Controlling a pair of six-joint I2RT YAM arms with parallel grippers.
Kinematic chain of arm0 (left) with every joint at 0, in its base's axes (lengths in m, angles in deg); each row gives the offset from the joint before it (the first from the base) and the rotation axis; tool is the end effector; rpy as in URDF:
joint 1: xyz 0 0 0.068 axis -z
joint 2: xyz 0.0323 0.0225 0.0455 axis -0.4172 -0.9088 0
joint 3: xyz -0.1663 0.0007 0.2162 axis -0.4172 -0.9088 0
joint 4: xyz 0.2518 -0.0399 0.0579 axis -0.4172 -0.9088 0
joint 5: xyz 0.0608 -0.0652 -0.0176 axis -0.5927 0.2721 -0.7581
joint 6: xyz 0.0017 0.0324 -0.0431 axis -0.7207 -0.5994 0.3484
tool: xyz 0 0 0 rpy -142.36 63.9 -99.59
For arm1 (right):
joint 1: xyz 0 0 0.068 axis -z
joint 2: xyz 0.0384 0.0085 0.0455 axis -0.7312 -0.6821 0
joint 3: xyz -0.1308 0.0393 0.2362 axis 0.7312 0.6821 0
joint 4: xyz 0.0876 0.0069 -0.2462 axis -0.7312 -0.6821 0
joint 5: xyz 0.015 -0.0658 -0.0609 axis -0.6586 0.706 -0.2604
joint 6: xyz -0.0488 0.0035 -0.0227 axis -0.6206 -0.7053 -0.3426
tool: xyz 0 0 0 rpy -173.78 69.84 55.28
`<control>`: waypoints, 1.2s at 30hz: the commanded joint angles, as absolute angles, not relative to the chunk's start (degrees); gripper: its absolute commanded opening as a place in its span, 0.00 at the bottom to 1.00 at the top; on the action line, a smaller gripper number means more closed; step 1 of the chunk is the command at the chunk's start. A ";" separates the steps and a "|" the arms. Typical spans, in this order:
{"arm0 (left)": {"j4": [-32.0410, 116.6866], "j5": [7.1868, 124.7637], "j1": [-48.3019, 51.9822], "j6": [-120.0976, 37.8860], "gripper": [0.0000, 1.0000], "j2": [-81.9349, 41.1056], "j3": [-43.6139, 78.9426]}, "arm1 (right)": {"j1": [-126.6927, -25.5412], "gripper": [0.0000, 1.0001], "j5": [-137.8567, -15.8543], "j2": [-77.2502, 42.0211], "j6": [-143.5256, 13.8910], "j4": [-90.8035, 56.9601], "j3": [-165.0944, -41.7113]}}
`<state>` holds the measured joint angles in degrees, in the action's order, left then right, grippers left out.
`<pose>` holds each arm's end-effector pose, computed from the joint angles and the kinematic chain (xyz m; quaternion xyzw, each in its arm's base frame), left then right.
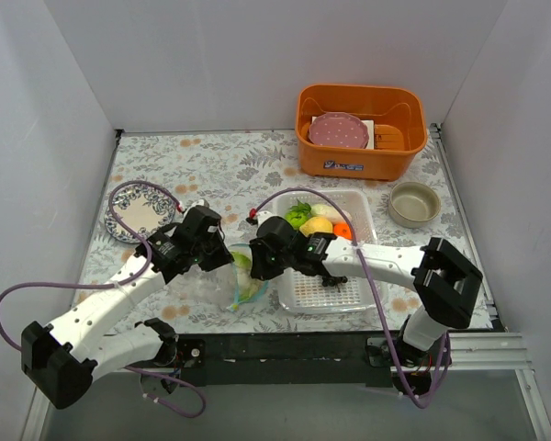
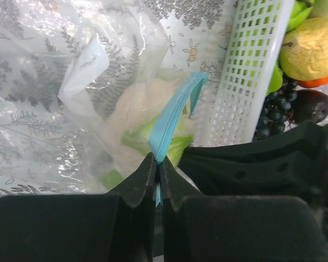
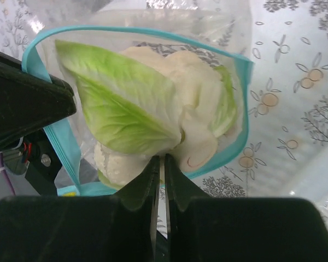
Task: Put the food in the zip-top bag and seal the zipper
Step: Place the fake vegetable in the zipper food storage bag, then adjust the zipper food storage bag at the center of the board.
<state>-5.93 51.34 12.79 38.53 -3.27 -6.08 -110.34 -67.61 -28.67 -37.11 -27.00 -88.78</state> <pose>0.1564 -0.1147 0.2645 -0.4463 0.8443 -0.2401 0.1744 0.1590 0.3142 0.2290 -0.2217 0.8854 0.2995 0.2779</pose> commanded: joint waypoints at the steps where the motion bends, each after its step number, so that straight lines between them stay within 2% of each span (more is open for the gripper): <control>1: -6.89 53.05 12.43 37.23 0.00 -0.65 -1.16 | -111.24 0.14 -71.15 -31.00 -38.23 -23.26 -93.85; 6: -7.15 55.34 12.43 36.79 0.00 -1.17 0.08 | -112.38 0.17 -71.76 -33.83 -38.76 -23.28 -95.62; 8: -6.98 56.13 12.43 37.57 0.00 -1.78 -1.59 | -112.29 0.23 -73.77 -34.53 -38.59 -20.38 -94.83; 12: -8.55 52.99 12.43 40.82 0.00 -0.91 -3.79 | -112.38 0.42 -72.29 -33.05 -36.48 -17.74 -92.38; 17: -14.53 44.10 11.82 41.71 0.00 1.37 -2.13 | -112.38 0.51 -62.65 -25.31 -35.42 -19.22 -88.59; 19: -16.02 41.64 11.20 41.54 0.00 2.17 -1.77 | -112.29 0.59 -60.44 -23.12 -35.59 -20.19 -88.24; 25: -15.24 41.19 10.23 41.53 0.00 3.05 -2.74 | -111.85 0.59 -61.56 -26.96 -38.76 -24.67 -92.45; 29: -16.47 39.88 9.44 41.71 0.00 2.96 -2.74 | -112.03 0.58 -57.01 -30.04 -35.78 -30.72 -95.70; 36: -16.47 39.43 7.25 40.13 0.00 3.49 -3.17 | -111.94 0.53 -54.89 -38.65 -39.55 -38.38 -105.02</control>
<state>-15.79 41.99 8.42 41.11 2.50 -3.26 -111.92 -57.90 -35.56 -37.46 -32.97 -98.92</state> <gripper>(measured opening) 0.021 0.552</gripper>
